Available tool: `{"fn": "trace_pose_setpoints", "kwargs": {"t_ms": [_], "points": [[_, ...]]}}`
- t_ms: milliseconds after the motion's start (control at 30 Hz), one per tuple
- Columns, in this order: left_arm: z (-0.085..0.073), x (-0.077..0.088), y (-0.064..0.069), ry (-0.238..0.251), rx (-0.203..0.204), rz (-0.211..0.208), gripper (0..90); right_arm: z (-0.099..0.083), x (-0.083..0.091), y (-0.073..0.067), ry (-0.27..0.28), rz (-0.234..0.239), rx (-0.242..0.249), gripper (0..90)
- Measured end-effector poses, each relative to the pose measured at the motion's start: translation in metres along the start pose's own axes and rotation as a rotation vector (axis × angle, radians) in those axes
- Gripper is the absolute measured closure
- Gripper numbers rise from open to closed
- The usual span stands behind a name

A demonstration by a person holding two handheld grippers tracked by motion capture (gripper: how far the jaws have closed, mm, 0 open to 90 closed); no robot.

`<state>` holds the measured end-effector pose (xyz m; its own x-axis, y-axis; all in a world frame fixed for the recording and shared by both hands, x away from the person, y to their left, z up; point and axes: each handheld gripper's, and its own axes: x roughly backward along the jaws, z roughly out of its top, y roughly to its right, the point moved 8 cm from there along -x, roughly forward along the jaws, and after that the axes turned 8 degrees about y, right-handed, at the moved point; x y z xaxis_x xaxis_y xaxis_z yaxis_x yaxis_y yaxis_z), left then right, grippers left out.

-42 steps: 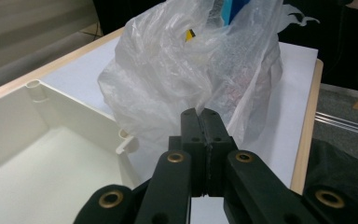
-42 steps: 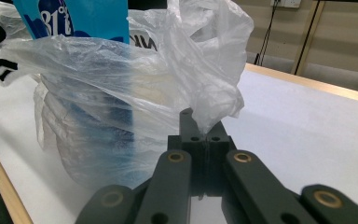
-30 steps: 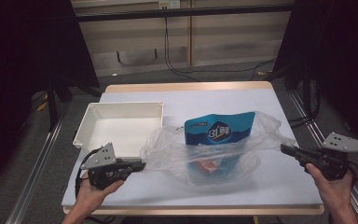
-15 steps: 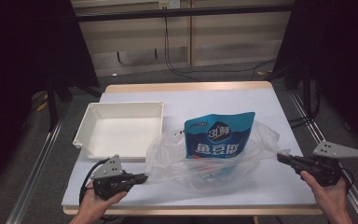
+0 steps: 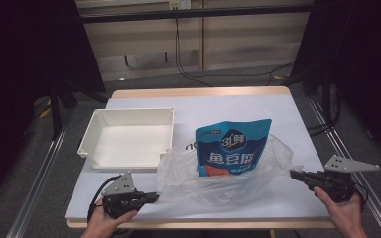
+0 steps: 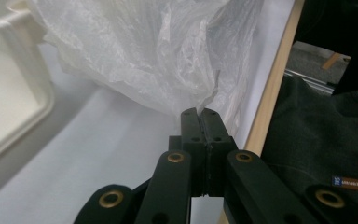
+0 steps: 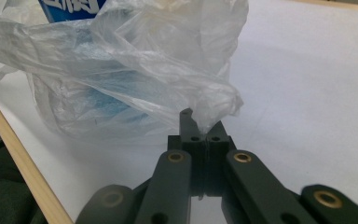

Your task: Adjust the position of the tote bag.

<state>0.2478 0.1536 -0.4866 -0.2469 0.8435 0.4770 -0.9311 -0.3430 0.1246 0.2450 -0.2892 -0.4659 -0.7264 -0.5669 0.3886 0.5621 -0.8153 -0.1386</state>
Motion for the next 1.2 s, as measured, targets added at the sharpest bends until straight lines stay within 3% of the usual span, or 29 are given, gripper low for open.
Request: {"fn": "trace_pose_setpoints", "kwargs": {"t_ms": [100, 233, 433, 633, 800, 933, 967, 1033, 1200], "points": [[-0.003, -0.003, 0.003, -0.022, -0.010, -0.007, 90.0, -0.003, -0.001, 0.001, -0.005, -0.001, -0.009, 90.0], [-0.009, -0.005, -0.002, -0.058, -0.010, 0.018, 90.0, -0.005, -0.001, 0.002, -0.005, 0.000, -0.013, 90.0], [-0.018, -0.010, -0.003, -0.107, -0.008, 0.022, 90.0, -0.017, -0.007, 0.003, -0.048, -0.004, 0.000, 90.0], [-0.026, -0.016, -0.005, -0.155, -0.013, 0.028, 90.0, -0.022, -0.008, 0.002, -0.046, -0.007, 0.008, 90.0], [-0.030, -0.019, -0.010, -0.175, -0.004, 0.040, 90.0, -0.041, -0.015, 0.006, -0.093, -0.008, -0.013, 90.0], [-0.032, -0.020, -0.013, -0.193, -0.006, 0.052, 90.0, -0.045, -0.018, 0.006, -0.114, -0.011, 0.000, 90.0], [-0.032, -0.021, -0.012, -0.174, -0.009, 0.038, 90.0, -0.048, -0.019, 0.006, -0.117, -0.022, 0.009, 90.0], [-0.033, -0.021, -0.012, -0.190, -0.014, 0.041, 90.0, -0.051, -0.019, 0.007, -0.119, -0.031, 0.025, 90.0], [-0.034, -0.023, -0.013, -0.185, 0.000, 0.039, 90.0, -0.059, -0.018, 0.007, -0.143, -0.032, 0.010, 90.0]]}}
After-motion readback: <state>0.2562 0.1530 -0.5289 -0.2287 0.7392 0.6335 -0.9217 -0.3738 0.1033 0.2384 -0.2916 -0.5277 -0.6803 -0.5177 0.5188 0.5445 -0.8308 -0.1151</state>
